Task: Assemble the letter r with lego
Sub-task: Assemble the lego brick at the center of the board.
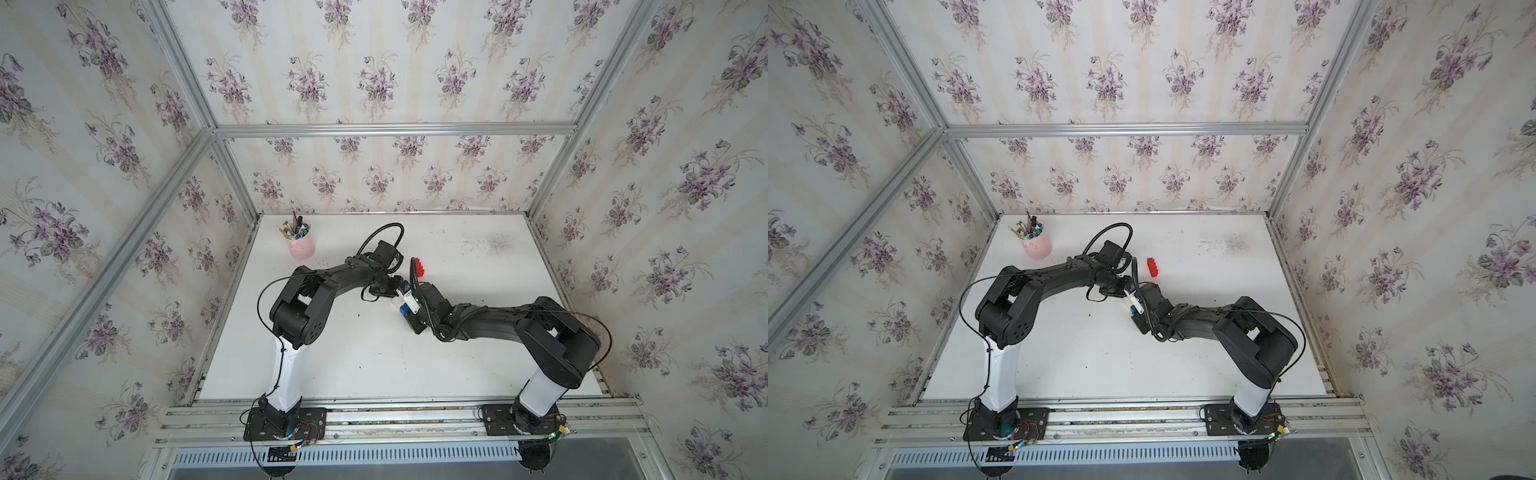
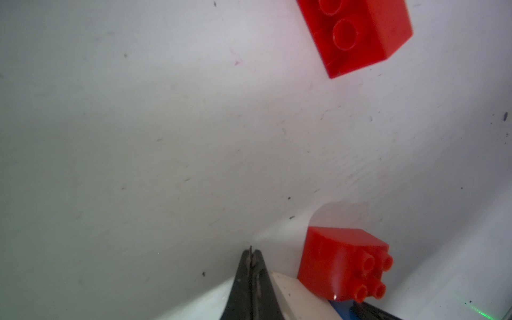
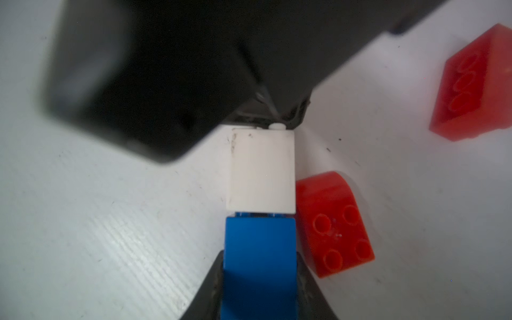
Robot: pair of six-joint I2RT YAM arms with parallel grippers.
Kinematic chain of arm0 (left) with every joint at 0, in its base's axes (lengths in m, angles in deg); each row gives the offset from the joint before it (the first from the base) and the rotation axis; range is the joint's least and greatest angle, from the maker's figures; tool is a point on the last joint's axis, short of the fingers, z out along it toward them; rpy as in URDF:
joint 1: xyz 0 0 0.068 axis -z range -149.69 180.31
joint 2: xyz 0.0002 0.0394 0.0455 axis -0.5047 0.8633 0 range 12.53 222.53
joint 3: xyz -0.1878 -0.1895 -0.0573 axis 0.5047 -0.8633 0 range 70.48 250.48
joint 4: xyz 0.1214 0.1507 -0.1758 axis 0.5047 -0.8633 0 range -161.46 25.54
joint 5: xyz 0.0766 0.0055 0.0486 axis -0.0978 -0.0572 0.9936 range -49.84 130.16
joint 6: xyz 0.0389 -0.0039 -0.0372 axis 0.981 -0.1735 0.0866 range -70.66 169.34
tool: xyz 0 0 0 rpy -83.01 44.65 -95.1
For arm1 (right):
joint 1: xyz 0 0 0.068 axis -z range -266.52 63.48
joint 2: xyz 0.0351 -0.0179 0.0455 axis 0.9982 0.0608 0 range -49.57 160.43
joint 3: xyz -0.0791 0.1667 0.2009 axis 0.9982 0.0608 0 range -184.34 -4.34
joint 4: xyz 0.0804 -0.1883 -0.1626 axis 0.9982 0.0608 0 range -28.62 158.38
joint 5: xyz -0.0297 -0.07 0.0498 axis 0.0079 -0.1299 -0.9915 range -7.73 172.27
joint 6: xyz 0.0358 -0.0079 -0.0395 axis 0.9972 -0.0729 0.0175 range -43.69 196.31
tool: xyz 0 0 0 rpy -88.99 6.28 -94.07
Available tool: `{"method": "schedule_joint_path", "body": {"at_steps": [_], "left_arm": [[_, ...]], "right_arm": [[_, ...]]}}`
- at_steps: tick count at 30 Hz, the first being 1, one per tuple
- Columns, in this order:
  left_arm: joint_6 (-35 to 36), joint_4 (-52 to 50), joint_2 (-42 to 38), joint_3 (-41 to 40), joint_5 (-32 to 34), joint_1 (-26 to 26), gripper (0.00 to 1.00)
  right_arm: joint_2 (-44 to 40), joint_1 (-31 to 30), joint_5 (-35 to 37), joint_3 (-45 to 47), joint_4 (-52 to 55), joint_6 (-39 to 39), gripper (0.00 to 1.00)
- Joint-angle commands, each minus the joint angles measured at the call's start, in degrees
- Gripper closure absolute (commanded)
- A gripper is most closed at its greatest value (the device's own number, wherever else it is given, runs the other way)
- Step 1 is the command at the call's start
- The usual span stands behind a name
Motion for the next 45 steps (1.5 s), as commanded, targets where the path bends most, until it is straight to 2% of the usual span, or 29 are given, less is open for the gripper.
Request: {"method": "schedule_joint_path", "body": {"at_steps": [1, 11, 20, 31, 34, 36, 42, 45], "left_arm": [[0.11, -5.77, 1.0, -0.28, -5.82, 1.51, 0.96], [-0.75, -6.85, 0.7, -3.0, -7.46, 2.4, 0.97], [-2.86, -5.54, 0.48, -4.59, -9.59, 2.63, 0.97], [-1.37, -9.23, 2.43, -2.16, -9.37, 2.33, 0.96], [-0.9, -10.07, 2.45, -1.51, -9.57, 2.05, 0.96], [-0.82, -10.42, 1.99, -1.51, -8.8, 1.88, 0.96], [-0.45, -10.91, 0.94, -1.52, -7.6, 0.23, 0.96], [0.02, -10.71, 0.32, -1.42, -7.84, -0.54, 0.96]], "right_arm": [[-0.13, -0.28, 0.8, 0.53, -10.75, 0.88, 0.75], [-0.26, -0.89, 4.53, 3.16, -15.88, 4.08, 0.74], [0.79, -1.7, 4.08, 3.74, -16.35, 6.71, 0.73], [0.05, -1.79, 4.07, 5.53, -15.15, 8.52, 0.57], [-1.66, -1.79, 3.96, 6.9, -16.55, 9.14, 0.47], [-3.27, -1.79, 4.77, 7.5, -16.42, 9.34, 0.46], [-14.8, -1.79, 9.03, 9.85, -11.64, 9.49, 0.52], [-22.24, -1.25, 10.28, 11.19, -6.3, 11.44, 0.64]]}}
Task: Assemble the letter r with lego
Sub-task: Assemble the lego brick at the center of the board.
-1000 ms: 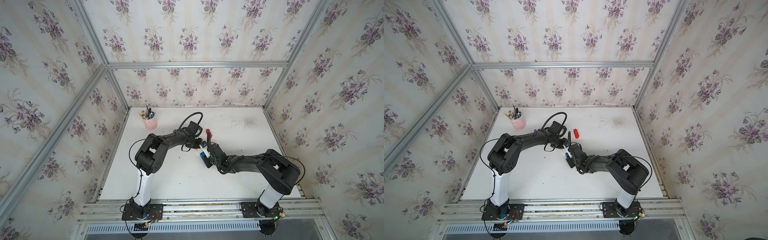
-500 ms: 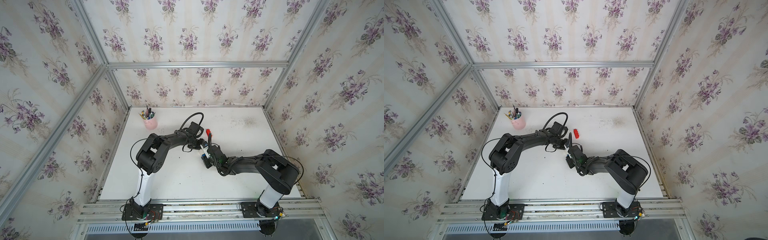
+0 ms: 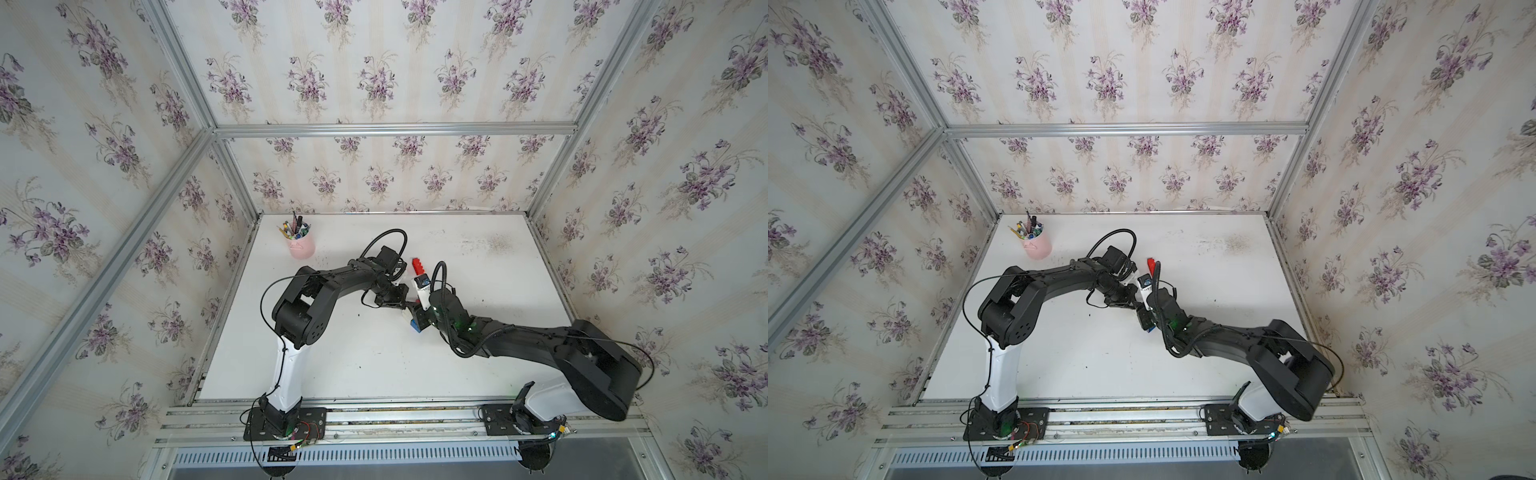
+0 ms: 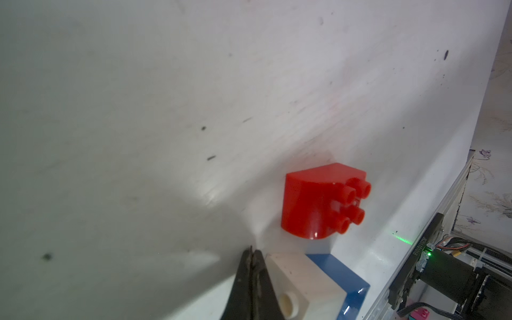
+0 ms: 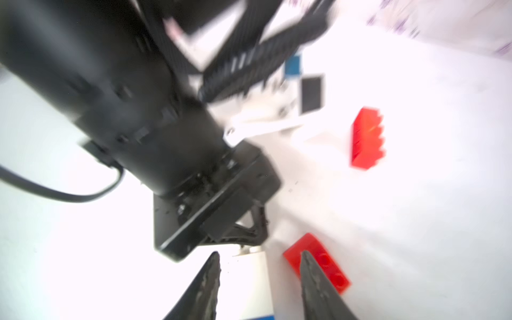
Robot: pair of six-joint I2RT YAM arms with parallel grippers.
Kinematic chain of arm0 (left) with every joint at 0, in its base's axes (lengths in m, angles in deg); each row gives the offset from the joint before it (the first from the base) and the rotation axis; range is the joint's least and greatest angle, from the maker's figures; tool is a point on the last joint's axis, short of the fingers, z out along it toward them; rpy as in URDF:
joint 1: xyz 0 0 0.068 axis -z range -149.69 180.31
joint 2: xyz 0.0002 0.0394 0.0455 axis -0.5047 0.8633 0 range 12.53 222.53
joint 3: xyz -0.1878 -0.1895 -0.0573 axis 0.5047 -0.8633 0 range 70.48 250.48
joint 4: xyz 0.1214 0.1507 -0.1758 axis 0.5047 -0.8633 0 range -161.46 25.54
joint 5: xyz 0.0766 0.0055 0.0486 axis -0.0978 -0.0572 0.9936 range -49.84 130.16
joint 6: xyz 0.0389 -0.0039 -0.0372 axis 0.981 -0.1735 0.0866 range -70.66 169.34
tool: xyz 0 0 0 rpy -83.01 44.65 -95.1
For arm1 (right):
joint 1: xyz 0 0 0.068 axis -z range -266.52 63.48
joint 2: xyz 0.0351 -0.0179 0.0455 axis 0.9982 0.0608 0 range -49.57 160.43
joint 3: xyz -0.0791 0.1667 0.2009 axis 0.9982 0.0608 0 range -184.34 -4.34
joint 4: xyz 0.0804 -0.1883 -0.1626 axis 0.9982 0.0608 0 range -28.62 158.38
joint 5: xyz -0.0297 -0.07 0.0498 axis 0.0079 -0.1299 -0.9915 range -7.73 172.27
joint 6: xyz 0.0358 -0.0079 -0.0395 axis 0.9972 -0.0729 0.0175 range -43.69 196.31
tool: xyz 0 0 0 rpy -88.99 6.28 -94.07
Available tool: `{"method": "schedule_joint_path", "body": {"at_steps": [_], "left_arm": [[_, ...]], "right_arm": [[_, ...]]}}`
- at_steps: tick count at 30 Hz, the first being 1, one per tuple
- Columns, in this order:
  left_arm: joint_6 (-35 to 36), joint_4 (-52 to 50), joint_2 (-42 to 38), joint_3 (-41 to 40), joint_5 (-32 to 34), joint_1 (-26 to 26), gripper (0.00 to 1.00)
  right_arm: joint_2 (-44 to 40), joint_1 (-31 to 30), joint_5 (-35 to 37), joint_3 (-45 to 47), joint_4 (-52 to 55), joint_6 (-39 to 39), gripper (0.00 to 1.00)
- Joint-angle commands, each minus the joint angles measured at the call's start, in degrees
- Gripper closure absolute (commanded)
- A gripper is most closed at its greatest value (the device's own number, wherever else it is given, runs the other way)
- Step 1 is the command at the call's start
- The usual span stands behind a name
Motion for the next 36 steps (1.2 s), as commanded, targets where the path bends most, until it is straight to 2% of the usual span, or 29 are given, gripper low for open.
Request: {"method": "schedule_joint_path", "body": {"at_steps": [1, 2, 4, 9, 14, 20, 36], "left_arm": [[1.42, -5.65, -0.18, -0.37, 4.65, -0.5, 0.96], [1.72, -5.47, -0.35, -0.37, 4.34, -0.5, 0.95], [1.92, -5.04, -0.32, -0.12, 3.25, -0.5, 0.95], [2.03, -5.11, 0.68, 0.44, 1.32, -0.51, 0.95], [2.03, -4.43, 0.59, -0.42, 0.67, -0.5, 0.95], [2.1, -4.08, 0.41, -1.24, -0.27, -0.41, 0.95], [1.59, -4.02, 1.51, -0.7, -1.02, 0.2, 0.95]], "right_arm": [[-6.14, 1.03, 1.51, 1.38, 6.54, 3.63, 0.71], [-7.95, 1.67, 0.22, 2.28, 7.99, 5.44, 0.78], [-10.68, 2.28, -0.55, 4.72, 9.95, 9.86, 1.0], [-16.73, 2.4, -4.8, 11.08, 11.8, 18.83, 1.0], [-21.54, 2.66, -10.75, 16.49, 9.52, 23.33, 1.0], [-14.84, 3.25, -17.55, 15.43, 8.74, 22.87, 1.0], [-2.26, 4.02, -17.71, 11.02, 5.26, 18.1, 1.0]]}}
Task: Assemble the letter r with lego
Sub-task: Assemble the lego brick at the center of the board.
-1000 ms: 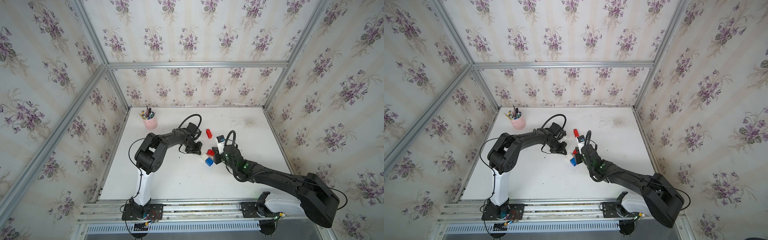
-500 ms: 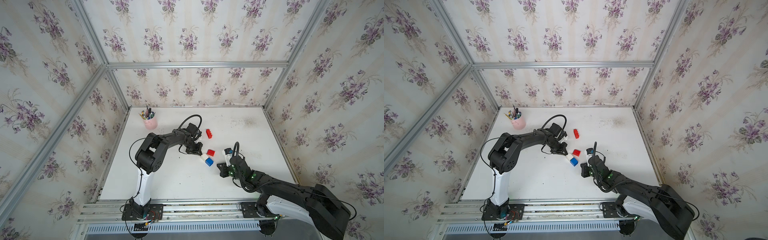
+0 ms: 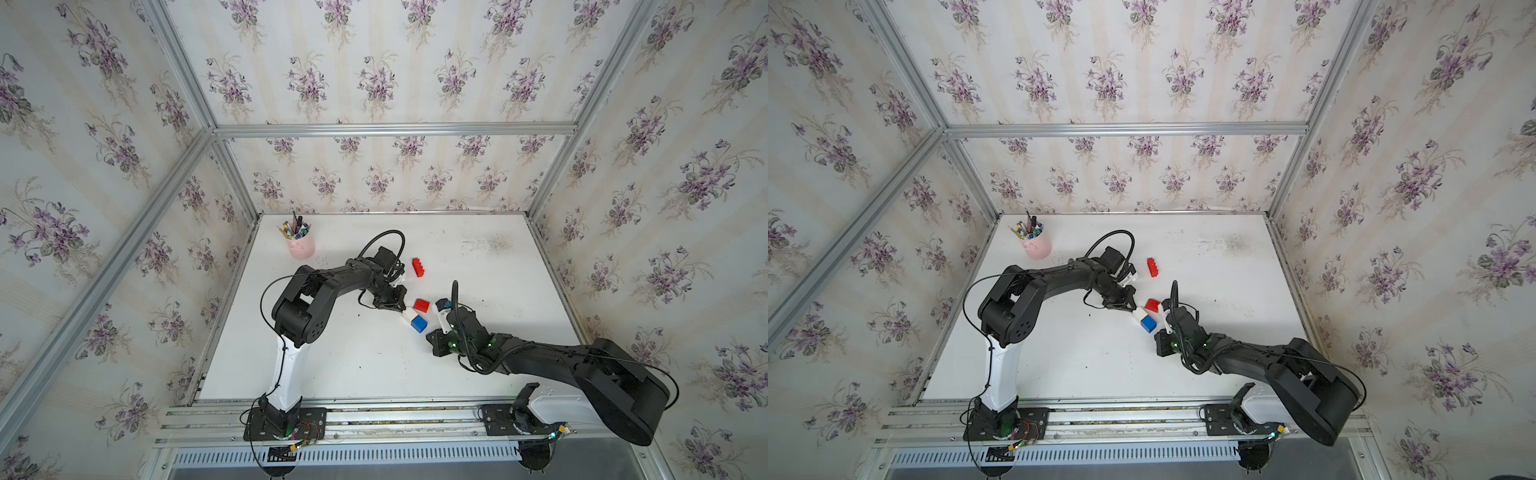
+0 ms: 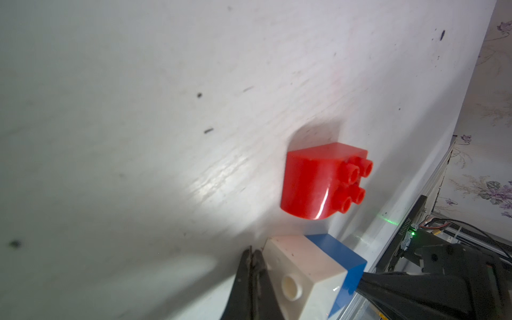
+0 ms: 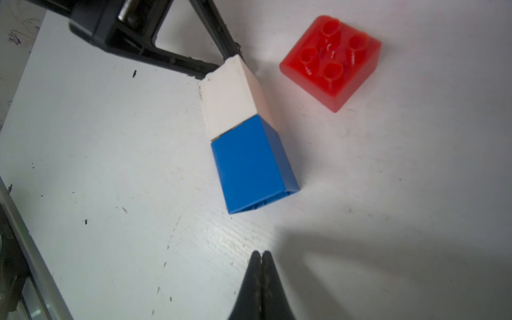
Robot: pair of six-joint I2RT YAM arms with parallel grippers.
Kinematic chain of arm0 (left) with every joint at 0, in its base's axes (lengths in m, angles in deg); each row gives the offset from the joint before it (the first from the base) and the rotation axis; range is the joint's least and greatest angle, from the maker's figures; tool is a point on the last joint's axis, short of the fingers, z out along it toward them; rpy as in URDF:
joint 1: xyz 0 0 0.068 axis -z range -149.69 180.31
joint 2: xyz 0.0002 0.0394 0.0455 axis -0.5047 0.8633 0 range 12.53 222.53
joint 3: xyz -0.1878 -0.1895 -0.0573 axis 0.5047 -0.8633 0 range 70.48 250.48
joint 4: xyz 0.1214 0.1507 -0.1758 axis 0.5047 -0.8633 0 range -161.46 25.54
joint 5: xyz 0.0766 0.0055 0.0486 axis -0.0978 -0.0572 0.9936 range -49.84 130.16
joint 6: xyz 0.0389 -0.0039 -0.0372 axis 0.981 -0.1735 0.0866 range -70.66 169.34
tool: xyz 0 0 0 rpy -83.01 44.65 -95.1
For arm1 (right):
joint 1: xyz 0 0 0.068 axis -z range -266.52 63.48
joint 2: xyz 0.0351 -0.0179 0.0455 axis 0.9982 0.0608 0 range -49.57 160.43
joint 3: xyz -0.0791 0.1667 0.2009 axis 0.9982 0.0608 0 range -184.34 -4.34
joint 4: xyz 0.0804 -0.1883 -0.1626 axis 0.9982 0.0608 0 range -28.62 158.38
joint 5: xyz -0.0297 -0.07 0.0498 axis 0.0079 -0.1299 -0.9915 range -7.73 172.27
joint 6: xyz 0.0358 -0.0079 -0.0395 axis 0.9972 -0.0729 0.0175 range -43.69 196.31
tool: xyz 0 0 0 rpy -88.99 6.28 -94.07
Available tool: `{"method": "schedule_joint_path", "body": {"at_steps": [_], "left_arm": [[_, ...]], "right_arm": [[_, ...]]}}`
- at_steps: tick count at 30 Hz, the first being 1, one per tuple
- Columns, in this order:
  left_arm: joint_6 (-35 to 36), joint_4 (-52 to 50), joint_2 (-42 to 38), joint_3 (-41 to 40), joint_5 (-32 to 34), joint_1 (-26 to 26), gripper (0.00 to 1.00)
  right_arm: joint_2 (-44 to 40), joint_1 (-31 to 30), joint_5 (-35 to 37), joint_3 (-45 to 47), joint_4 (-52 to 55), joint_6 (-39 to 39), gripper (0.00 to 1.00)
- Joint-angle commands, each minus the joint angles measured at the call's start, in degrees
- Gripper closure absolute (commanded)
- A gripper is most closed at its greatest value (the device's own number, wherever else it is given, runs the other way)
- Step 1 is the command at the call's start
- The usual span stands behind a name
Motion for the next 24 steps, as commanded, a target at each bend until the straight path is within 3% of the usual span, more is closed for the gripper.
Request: {"method": "schedule_joint_path", "body": {"at_steps": [1, 11, 24], "left_arm": [[0.26, -3.06, 0.69, -0.72, 3.5, 0.35, 0.95], [-0.04, -3.29, 0.71, -0.97, 3.92, 0.62, 0.95], [-1.67, -3.55, 1.77, -0.49, 4.83, 3.25, 0.95]], "right_arm": [[2.09, 0.5, 0.65, -1.54, -3.07, -1.75, 1.0], [8.46, 1.35, -0.84, -5.94, -2.86, -6.24, 1.0], [10.38, 1.38, -3.22, -8.82, -3.12, -7.72, 1.0]]}}
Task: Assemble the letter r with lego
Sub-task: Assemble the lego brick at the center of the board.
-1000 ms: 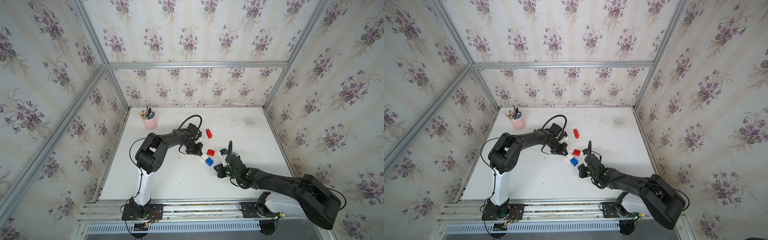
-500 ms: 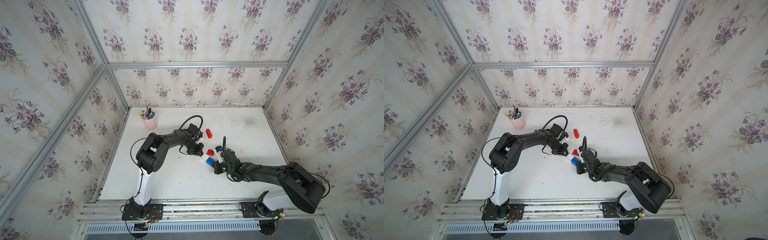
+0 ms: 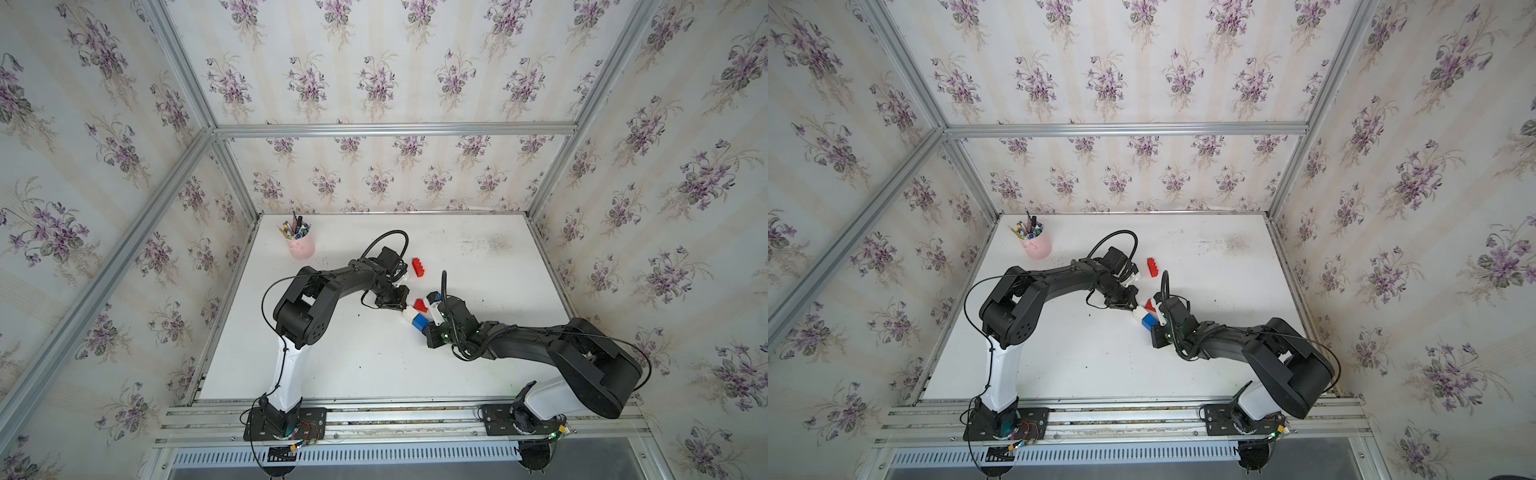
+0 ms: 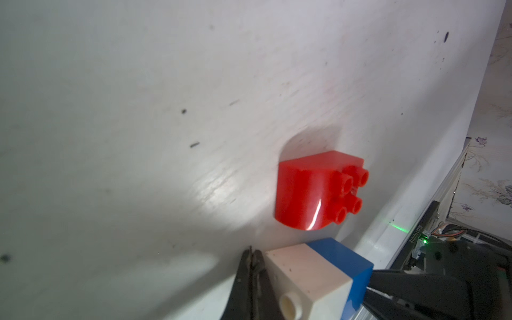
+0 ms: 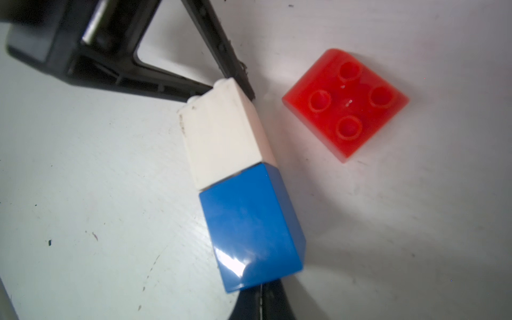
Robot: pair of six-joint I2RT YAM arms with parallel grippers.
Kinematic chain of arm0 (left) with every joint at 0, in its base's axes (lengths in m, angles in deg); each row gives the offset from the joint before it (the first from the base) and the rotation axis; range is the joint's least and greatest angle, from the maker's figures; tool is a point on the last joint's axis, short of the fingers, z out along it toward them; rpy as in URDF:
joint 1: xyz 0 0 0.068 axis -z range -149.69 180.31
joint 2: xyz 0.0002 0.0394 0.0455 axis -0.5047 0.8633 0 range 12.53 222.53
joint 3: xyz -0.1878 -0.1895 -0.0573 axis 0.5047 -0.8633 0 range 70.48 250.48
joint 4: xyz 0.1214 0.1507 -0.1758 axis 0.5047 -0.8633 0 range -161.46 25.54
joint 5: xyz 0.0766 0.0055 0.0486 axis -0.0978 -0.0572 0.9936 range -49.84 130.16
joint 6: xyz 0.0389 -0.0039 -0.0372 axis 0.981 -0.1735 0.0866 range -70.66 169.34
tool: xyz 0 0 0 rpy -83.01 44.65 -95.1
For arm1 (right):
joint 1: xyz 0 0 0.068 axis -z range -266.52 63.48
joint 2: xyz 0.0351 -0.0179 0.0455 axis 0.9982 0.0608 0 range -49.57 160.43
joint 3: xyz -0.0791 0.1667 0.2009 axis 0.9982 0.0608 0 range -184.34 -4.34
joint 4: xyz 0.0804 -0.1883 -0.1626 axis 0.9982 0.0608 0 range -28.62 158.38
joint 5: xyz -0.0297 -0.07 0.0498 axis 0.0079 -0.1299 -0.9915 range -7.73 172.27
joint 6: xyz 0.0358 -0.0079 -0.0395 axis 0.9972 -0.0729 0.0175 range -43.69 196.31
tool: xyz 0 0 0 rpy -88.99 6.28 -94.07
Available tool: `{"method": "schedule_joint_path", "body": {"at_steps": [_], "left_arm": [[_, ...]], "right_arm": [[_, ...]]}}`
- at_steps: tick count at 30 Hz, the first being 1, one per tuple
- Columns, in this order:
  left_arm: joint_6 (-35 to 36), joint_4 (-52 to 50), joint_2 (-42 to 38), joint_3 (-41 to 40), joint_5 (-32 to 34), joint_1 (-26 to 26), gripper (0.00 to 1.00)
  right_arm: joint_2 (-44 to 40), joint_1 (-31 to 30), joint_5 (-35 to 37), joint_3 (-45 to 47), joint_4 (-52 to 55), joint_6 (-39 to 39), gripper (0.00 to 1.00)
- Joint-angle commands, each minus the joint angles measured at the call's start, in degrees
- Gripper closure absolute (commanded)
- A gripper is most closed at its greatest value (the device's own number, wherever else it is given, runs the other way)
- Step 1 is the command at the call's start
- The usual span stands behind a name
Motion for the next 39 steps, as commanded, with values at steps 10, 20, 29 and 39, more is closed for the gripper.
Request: {"method": "schedule_joint_path", "body": {"at_steps": [10, 20, 29, 39], "left_arm": [[-2.82, -3.26, 1.63, -1.59, 2.27, 3.24, 0.95], [-2.64, -5.02, 0.51, -2.63, 7.48, -0.06, 0.9], [-2.21, -1.89, -4.02, -2.07, 7.14, -5.02, 0.47], [-2.12, -4.14, -3.26, 0.75, 9.87, -5.37, 0.45]], "right_arm": [[2.21, -0.06, -1.4, -3.2, -4.05, -2.41, 1.0], [-1.76, -0.08, -1.13, -0.78, 0.67, -1.99, 0.94], [-11.05, -0.08, -0.19, -1.67, 8.55, -2.32, 0.79], [-1.82, -0.08, 4.06, -11.85, 8.54, -8.57, 0.69]]}}
